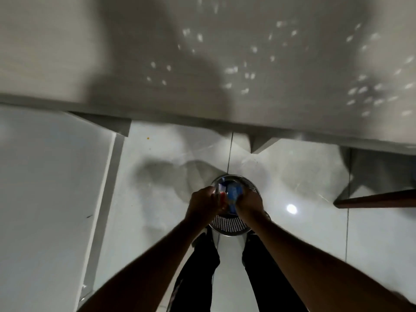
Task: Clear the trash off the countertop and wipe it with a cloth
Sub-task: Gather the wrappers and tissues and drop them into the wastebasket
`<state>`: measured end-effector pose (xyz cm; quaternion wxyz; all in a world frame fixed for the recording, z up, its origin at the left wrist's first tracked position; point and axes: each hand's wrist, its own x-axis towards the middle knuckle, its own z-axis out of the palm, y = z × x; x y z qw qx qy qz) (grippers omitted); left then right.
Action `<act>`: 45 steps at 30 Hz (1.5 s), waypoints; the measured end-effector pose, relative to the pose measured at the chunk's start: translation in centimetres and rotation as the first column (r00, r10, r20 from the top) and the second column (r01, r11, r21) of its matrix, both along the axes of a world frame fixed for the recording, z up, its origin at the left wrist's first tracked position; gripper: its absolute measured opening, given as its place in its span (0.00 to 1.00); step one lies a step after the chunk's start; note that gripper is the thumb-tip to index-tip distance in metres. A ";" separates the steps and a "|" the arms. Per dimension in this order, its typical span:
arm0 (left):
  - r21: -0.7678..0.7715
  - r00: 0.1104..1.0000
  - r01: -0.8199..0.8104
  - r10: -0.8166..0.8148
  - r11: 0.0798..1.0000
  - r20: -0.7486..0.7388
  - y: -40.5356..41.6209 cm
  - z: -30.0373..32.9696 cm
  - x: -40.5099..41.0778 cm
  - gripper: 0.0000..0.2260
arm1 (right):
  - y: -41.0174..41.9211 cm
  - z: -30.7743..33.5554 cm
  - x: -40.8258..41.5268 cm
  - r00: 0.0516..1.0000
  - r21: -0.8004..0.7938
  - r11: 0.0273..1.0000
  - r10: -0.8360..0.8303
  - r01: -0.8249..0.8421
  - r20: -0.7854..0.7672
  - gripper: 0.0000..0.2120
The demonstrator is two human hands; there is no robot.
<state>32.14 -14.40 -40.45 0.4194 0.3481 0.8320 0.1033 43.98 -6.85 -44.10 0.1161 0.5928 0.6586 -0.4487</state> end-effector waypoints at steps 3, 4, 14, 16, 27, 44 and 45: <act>0.158 0.998 0.034 -0.025 0.987 -0.061 -1.3 7.6 -0.5 0.08 | -0.5 6.6 -0.5 0.983 0.121 0.983 0.151 -0.138 -0.107 0.18; 0.240 0.992 0.063 -0.034 0.969 -0.123 -1.6 10.6 -0.8 0.10 | -0.6 9.3 -0.5 0.966 0.142 0.967 0.229 -0.211 -0.119 0.19; 0.322 0.672 0.652 -0.326 0.687 -0.665 0.6 34.1 -4.7 0.16 | 0.7 35.4 -1.7 0.704 0.631 0.626 0.689 -0.458 -0.172 0.31; 0.362 0.635 0.680 -0.265 0.638 -0.725 2.2 37.7 -6.0 0.16 | 2.0 39.0 -2.3 0.677 0.733 0.561 0.712 -0.384 -0.190 0.28; 0.247 0.458 0.695 -0.151 0.676 -0.876 16.5 46.0 -13.7 0.23 | 20.6 47.4 -9.0 0.853 0.862 0.438 0.522 -0.255 -0.013 0.29; 0.253 0.700 0.412 -0.127 0.875 -0.703 31.1 38.4 -20.1 0.31 | 34.2 39.2 -17.4 0.781 0.596 0.556 0.587 -0.580 0.213 0.15; 0.256 0.707 0.413 -0.131 0.874 -0.694 32.3 38.6 -20.0 0.31 | 34.4 39.4 -16.7 0.785 0.600 0.552 0.577 -0.579 0.226 0.13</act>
